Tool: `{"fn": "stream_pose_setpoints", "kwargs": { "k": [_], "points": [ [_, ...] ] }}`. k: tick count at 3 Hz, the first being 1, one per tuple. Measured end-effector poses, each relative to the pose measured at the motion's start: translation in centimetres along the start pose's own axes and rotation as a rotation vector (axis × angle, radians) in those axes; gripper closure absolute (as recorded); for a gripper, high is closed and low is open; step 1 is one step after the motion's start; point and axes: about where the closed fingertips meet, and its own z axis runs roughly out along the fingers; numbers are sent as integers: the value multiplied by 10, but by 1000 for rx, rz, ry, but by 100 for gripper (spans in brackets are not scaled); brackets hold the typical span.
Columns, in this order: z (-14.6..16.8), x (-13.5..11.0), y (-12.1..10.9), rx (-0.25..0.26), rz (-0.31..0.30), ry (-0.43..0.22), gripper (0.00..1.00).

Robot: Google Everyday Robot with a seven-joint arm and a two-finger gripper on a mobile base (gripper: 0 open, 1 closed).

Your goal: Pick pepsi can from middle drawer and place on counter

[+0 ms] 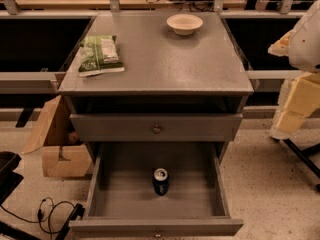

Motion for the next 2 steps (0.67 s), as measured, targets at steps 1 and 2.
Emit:
{"fn": "stream_pose_setpoints", "kwargs": {
  "k": [1, 2],
  "points": [
    [0, 0, 0, 0, 0, 0, 0],
    [9, 4, 4, -5, 34, -74, 0]
  ]
}}
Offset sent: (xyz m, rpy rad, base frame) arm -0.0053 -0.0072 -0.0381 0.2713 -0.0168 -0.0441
